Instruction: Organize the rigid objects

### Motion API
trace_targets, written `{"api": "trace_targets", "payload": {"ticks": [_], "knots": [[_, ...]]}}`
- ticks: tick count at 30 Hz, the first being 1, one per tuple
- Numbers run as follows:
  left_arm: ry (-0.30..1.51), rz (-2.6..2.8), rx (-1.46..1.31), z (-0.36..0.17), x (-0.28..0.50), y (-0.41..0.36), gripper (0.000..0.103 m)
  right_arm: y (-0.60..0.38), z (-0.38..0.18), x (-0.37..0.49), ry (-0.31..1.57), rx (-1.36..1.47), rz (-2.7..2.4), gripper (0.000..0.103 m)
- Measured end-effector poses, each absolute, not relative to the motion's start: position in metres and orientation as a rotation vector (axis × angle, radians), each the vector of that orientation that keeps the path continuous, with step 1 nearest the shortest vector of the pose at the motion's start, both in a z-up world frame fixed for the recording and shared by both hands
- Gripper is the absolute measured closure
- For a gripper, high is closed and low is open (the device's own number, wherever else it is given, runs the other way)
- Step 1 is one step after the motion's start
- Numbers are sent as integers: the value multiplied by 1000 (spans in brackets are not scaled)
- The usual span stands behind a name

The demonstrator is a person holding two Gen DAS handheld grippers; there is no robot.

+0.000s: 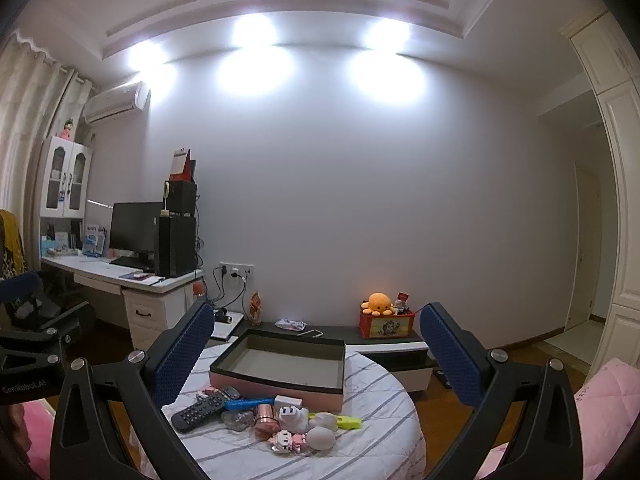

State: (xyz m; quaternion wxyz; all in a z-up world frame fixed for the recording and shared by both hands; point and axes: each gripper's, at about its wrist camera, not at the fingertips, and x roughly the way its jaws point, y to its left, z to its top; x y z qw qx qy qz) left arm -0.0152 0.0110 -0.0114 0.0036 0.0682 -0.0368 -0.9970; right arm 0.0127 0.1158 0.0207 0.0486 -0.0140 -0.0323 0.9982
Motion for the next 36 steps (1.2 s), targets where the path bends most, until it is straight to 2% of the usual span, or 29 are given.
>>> {"api": "trace_targets", "payload": {"ticks": [36], "knots": [[-144,-3129,240,-12,-10,14,0,117,20,14,-101,-76,3060,0]]}}
